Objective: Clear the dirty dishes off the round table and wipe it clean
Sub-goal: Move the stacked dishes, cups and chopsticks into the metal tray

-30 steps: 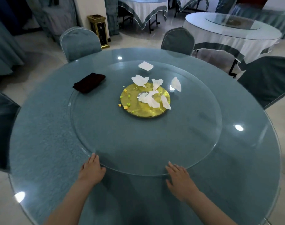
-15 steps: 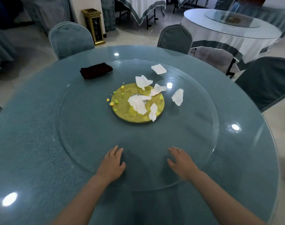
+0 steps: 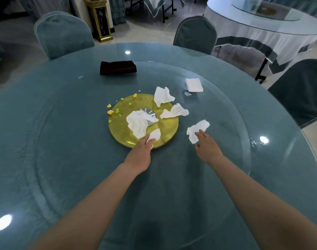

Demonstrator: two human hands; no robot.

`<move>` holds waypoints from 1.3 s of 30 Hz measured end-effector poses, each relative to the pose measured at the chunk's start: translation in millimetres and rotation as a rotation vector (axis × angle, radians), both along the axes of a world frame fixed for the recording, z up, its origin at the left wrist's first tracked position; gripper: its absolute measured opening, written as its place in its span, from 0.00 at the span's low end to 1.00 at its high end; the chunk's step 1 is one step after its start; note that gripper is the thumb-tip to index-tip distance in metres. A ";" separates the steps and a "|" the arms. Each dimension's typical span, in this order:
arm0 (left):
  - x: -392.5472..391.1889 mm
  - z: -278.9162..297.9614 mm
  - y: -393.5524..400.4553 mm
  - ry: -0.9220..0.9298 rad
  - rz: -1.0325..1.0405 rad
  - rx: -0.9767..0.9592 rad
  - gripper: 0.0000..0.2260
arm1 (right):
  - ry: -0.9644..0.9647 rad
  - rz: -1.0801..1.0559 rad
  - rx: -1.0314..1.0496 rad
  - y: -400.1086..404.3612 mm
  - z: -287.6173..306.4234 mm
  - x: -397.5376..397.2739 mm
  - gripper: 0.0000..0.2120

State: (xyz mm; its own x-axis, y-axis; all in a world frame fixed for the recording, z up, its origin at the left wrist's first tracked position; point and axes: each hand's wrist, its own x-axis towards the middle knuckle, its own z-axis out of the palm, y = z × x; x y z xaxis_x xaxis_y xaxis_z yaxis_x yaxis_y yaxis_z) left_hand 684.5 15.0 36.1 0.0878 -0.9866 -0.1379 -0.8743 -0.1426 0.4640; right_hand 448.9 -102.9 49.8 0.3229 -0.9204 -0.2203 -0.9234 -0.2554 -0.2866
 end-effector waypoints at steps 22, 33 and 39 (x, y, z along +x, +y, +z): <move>86.6 -6.7 -93.3 -0.192 0.187 0.000 0.05 | 0.113 0.272 0.136 -58.6 -14.6 94.6 0.07; 98.0 -23.8 -82.1 -0.068 0.182 -0.043 0.08 | -0.260 0.050 0.073 -92.6 19.6 104.4 0.18; 99.3 -26.1 -75.5 -0.009 0.280 0.009 0.26 | 0.078 0.102 -0.085 -104.7 -24.5 89.1 0.18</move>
State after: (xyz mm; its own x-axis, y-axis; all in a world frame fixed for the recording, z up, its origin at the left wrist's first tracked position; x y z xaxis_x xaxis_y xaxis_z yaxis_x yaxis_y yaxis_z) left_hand 783.8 -60.5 10.0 0.3580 -0.9225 -0.1446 -0.8043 -0.3833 0.4542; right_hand 538.0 -207.5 25.3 0.4008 -0.9000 -0.1713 -0.9100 -0.3693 -0.1887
